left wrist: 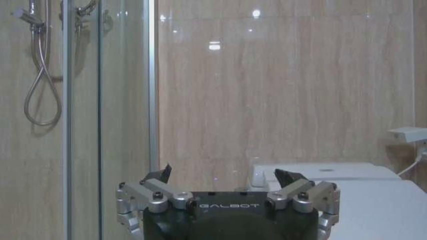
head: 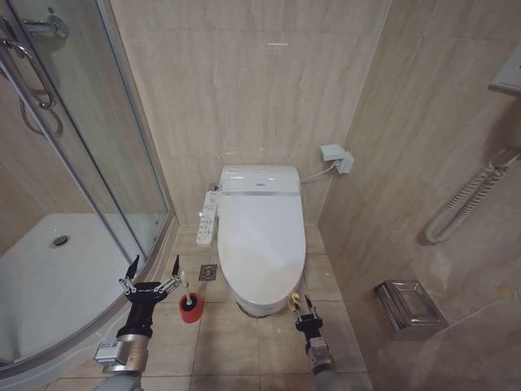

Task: Open the toilet lid, clean the toilet bowl with a toilet brush, close the toilet lid, and flush.

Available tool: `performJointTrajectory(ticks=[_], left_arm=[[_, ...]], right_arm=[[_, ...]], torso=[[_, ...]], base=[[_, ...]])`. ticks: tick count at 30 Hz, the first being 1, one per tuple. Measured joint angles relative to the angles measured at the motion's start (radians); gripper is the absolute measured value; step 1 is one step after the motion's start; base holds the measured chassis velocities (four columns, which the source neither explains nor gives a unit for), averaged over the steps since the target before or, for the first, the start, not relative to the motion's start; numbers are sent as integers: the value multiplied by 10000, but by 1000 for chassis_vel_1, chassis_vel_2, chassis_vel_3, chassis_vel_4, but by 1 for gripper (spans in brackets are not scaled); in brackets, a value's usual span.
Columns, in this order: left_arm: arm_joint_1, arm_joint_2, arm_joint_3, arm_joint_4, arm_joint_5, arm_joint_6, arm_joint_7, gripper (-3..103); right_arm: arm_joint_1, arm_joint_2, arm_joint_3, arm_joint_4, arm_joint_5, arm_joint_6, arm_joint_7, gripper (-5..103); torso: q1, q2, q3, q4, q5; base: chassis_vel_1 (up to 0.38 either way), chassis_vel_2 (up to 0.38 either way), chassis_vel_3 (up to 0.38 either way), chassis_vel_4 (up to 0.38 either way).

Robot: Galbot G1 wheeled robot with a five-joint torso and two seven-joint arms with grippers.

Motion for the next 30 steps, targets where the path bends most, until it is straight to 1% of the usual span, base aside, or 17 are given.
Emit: performJointTrajectory(ticks=[7, 8, 15, 16, 19, 20, 22, 23, 26, 30], left_arm=[[0, 0, 0, 0, 0, 0, 0, 100], [0, 0, 0, 0, 0, 0, 0, 100], [0, 0, 0, 0, 0, 0, 0, 100], [0, 0, 0, 0, 0, 0, 0, 100], [0, 0, 0, 0, 0, 0, 0, 100], [0, 0, 0, 0, 0, 0, 0, 100], [0, 0, 1, 0, 0, 0, 0, 100], [0, 0, 1, 0, 0, 0, 0, 100], [0, 0, 0, 0, 0, 0, 0, 100], [0, 0, 0, 0, 0, 0, 0, 100]], right_arm=[[-111, -18, 32, 113, 2, 76, 16, 28], [-131, -18, 29, 148, 11, 86, 20, 3], [-213, 140, 35, 604, 296, 151, 144, 3], [-233, 184, 64, 815, 439, 151, 192, 1], [-262, 322, 210, 1691, 1019, 70, 280, 1], [-262, 322, 210, 1691, 1019, 70, 280, 1], [-237, 384, 369, 2349, 1440, -32, 238, 1], [-237, 384, 369, 2349, 1440, -32, 238, 1], [-90, 377, 644, 3375, 2064, -402, 161, 1], [15, 340, 827, 3858, 2168, -487, 76, 1]], torso=[[0, 0, 0, 0, 0], [0, 0, 0, 0, 0], [0, 0, 0, 0, 0], [0, 0, 0, 0, 0], [0, 0, 0, 2, 0], [0, 0, 0, 2, 0], [0, -1, 1, 1, 3], [0, -1, 1, 1, 3], [0, 0, 0, 0, 1], [0, -1, 1, 0, 1]], base=[[0, 0, 0, 0], [0, 0, 0, 0], [0, 0, 0, 0], [0, 0, 0, 0], [0, 0, 0, 0], [0, 0, 0, 0], [0, 0, 0, 0], [0, 0, 0, 0], [0, 0, 0, 0], [0, 0, 0, 0]])
